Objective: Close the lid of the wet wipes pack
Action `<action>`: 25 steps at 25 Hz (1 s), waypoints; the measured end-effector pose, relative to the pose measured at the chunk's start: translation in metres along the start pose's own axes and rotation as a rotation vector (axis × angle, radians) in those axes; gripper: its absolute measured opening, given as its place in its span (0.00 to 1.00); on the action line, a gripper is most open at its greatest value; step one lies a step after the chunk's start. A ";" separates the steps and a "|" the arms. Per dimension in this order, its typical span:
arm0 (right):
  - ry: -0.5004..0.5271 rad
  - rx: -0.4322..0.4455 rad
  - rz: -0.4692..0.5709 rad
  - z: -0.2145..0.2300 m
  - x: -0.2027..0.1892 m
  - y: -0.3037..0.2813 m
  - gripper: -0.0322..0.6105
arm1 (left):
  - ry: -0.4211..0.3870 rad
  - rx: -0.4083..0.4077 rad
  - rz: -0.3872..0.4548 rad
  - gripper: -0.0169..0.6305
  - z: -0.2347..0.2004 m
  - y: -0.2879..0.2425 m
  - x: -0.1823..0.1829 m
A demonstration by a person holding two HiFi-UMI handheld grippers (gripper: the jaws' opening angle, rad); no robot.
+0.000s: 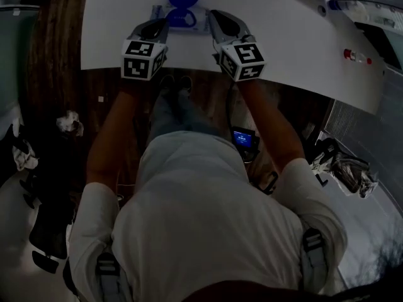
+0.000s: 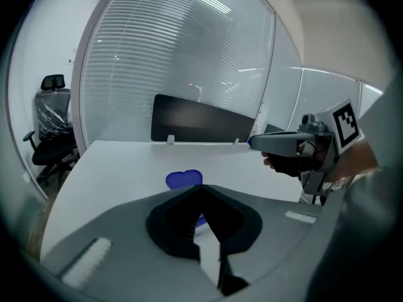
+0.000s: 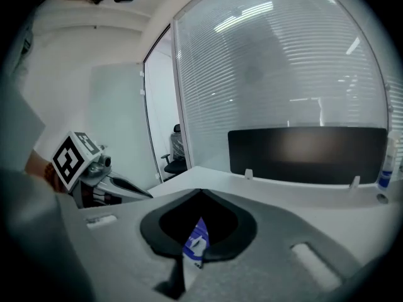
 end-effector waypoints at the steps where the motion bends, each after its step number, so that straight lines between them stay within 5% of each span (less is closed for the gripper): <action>1: 0.005 -0.002 -0.010 0.006 -0.003 -0.007 0.05 | -0.010 0.007 -0.012 0.03 -0.002 -0.007 -0.003; 18: 0.058 -0.012 -0.256 0.075 -0.079 -0.098 0.05 | -0.046 0.084 -0.283 0.03 -0.048 -0.075 -0.084; 25: 0.053 -0.025 -0.311 0.090 -0.099 -0.126 0.05 | -0.032 0.096 -0.288 0.03 -0.050 -0.082 -0.092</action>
Point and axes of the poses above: the fingertips, and each gripper's own axes: y backward along the fingers, z to its right, x out of its top, the point moved 8 cm from there along y, backward along the fingers, and after that the axes turned 3 degrees about x, right-handed, at the moved point
